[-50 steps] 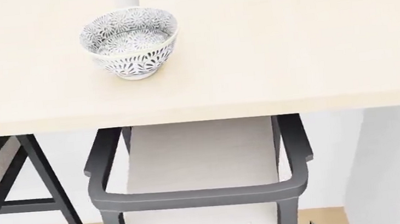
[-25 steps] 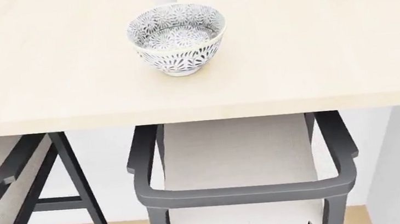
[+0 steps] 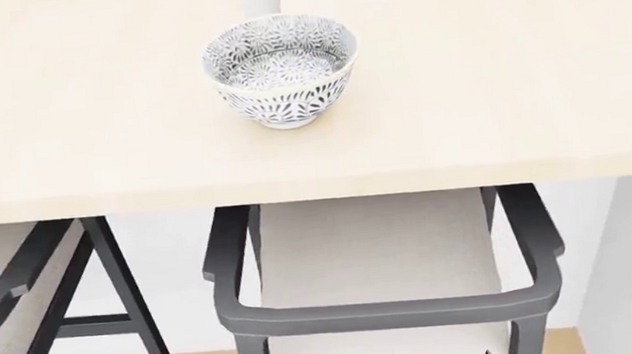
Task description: Place the cup inside the bowl on the dining table and move the bowl to any counter.
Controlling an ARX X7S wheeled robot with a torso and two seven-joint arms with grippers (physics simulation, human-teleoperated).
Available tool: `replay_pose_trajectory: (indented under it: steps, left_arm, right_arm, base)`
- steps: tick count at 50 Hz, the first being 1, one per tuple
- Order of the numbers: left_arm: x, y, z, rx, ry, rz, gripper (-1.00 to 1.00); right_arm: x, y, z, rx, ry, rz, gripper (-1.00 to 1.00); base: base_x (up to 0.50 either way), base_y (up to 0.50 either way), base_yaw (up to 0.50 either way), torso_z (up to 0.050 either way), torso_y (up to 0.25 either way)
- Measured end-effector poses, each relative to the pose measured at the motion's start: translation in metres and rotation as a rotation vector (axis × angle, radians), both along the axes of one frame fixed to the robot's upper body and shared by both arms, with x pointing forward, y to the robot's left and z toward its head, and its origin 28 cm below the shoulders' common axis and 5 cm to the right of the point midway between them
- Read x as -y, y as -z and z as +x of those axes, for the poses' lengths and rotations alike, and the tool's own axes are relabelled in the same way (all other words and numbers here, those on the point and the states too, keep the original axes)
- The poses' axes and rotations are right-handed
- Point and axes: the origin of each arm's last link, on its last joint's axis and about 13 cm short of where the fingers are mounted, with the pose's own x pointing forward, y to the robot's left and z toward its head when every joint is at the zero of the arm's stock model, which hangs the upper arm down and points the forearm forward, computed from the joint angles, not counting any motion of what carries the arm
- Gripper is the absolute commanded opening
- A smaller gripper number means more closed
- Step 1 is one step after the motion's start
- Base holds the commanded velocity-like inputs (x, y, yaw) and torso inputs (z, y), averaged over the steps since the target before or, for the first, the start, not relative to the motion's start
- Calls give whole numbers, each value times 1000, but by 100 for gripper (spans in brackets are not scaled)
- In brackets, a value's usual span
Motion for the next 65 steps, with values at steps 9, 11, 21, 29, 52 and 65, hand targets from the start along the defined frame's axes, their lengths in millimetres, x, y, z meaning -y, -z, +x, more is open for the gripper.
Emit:
replay_pose_trajectory:
  steps: [9, 11, 21, 29, 52, 65]
  left_arm:
    - [-2, 0, -1, 5, 0, 2, 100]
    - [-2, 0, -2, 5, 0, 3, 100]
    - [-1, 0, 0, 7, 3, 10, 100]
    - [-2, 1, -1, 5, 6, 13, 100]
    - [1, -1, 1, -3, 16, 9, 100]
    - [1, -2, 0, -15, 10, 8, 100]
  right_arm:
    - [0, 0, 0, -1, 0, -2, 100]
    - [0, 0, 0, -1, 0, -2, 100]
    - [0, 0, 0, 1, 2, -5, 100]
    - [0, 0, 0, 2, 4, -6, 100]
    - [0, 0, 2, 5, -3, -8, 100]
    - [0, -2, 2, 6, -5, -12, 100]
  base:
    - [0, 0, 0, 50, 0]
    - [0, 0, 0, 50, 0]
    - [0, 0, 0, 50, 0]
    - [0, 0, 0, 50, 0]
    - [0, 0, 0, 6, 0]
    - [0, 0, 0, 0, 0]
